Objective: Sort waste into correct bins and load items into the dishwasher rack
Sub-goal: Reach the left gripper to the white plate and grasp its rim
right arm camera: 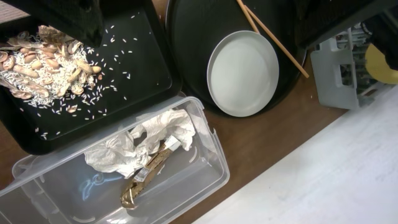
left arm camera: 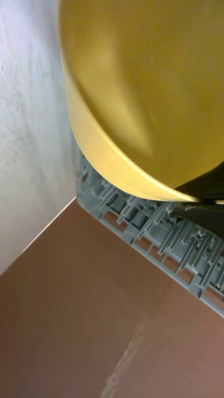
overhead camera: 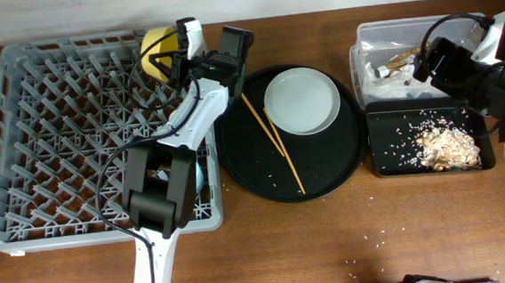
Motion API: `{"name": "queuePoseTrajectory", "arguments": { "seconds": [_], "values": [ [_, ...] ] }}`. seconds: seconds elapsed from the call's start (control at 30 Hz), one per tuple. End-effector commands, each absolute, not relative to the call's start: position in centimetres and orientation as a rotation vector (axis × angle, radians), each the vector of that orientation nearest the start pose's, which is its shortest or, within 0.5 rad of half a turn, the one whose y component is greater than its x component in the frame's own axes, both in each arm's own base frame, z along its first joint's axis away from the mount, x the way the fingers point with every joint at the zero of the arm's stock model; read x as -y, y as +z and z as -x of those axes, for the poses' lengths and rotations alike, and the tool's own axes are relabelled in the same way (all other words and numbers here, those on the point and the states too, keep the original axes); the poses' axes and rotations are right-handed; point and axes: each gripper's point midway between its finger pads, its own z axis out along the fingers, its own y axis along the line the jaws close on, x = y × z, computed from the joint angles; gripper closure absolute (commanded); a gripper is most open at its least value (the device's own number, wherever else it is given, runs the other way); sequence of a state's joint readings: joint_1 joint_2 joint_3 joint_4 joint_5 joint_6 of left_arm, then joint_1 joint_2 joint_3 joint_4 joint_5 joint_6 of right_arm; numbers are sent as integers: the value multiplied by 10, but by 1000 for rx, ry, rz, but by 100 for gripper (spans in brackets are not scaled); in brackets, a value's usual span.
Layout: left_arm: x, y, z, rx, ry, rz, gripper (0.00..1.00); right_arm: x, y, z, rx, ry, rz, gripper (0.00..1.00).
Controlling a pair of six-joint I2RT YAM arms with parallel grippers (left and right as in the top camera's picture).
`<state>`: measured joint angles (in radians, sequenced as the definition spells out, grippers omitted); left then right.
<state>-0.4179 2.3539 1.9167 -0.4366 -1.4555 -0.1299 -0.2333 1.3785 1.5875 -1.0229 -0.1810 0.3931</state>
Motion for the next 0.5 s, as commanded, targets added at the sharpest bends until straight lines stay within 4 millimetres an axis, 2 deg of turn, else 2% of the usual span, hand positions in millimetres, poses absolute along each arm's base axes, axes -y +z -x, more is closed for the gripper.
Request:
{"name": "queuePoseTrajectory", "arguments": {
  "seconds": [0.0, 0.13, 0.2, 0.23, 0.3, 0.33, 0.43, 0.47],
  "values": [
    [73, 174, -537, -1835, 1328, 256, 100, 56, 307, -361, -2291, 286, -663, 1],
    [93, 162, -541, -1897, 1235, 184, 99, 56, 306, -361, -2295, 286, -665, 1],
    [99, 159, -542, -1915, 1207, 163, 94, 56, 306, -360, -2297, 285, -666, 1],
    [101, 158, -542, -1917, 1202, 159, 85, 56, 306, -360, -2298, 285, -666, 1],
    [106, 155, -544, -1931, 1177, 144, 52, 56, 306, -360, -2297, 285, -666, 1],
    [108, 154, -544, -1938, 1165, 135, 40, 56, 306, -360, -2297, 286, -666, 1],
    [113, 153, -543, -1941, 1165, 118, 20, 56, 306, -360, -2297, 286, -666, 1],
    [115, 153, -543, -1945, 1166, 103, 18, 56, 306, -360, -2297, 286, -666, 1]
  ]
}}
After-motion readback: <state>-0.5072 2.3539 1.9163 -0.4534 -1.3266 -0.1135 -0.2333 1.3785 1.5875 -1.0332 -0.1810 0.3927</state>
